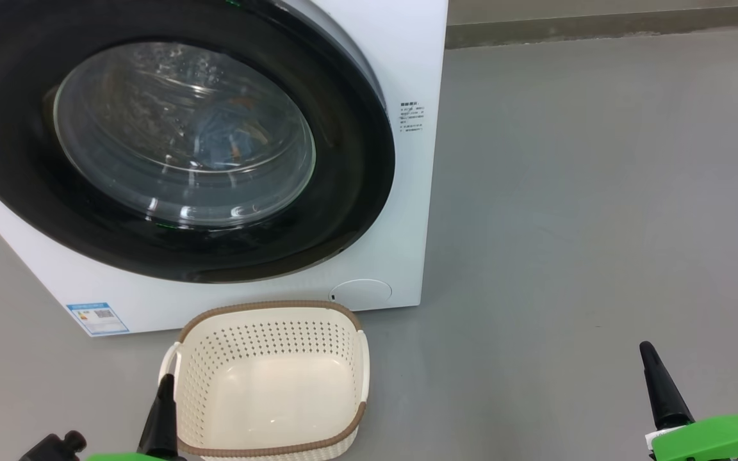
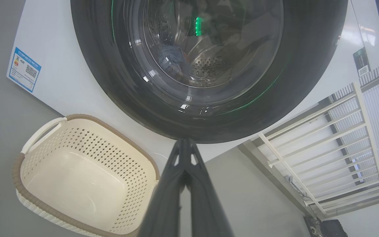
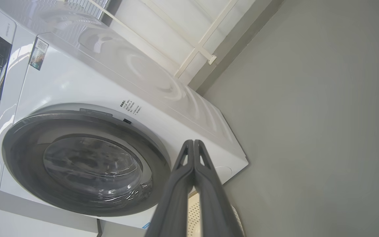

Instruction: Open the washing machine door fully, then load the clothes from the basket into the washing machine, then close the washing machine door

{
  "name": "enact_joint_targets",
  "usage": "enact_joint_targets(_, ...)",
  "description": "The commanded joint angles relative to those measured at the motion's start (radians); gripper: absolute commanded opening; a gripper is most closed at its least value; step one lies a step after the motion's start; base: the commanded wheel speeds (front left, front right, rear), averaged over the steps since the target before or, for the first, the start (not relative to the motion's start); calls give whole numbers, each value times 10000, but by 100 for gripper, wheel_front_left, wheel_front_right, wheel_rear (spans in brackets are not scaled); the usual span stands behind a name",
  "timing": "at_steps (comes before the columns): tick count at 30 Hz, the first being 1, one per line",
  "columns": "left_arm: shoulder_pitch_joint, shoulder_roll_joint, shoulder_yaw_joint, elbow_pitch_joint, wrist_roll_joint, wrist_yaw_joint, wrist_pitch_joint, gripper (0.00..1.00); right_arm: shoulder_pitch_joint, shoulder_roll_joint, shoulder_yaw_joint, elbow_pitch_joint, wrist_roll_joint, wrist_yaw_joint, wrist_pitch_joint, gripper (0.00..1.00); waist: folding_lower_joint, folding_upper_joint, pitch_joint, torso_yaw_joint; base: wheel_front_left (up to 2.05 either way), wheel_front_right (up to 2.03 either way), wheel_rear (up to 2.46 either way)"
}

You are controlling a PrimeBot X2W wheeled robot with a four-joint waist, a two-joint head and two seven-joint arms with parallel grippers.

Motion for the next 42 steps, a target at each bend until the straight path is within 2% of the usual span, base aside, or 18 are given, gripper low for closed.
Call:
enact_joint_targets(1, -432, 47, 245, -344, -261, -30, 48, 0, -472, -186, 98, -190, 295, 0, 59, 0, 0, 0, 0, -7, 0, 0, 0)
enact_joint_targets(42, -579, 61, 1146, -621, -4758, -71, 1223, 0, -1476, -255, 86, 699, 4810, 0, 672, 0, 0, 0, 23, -249, 0, 0, 0)
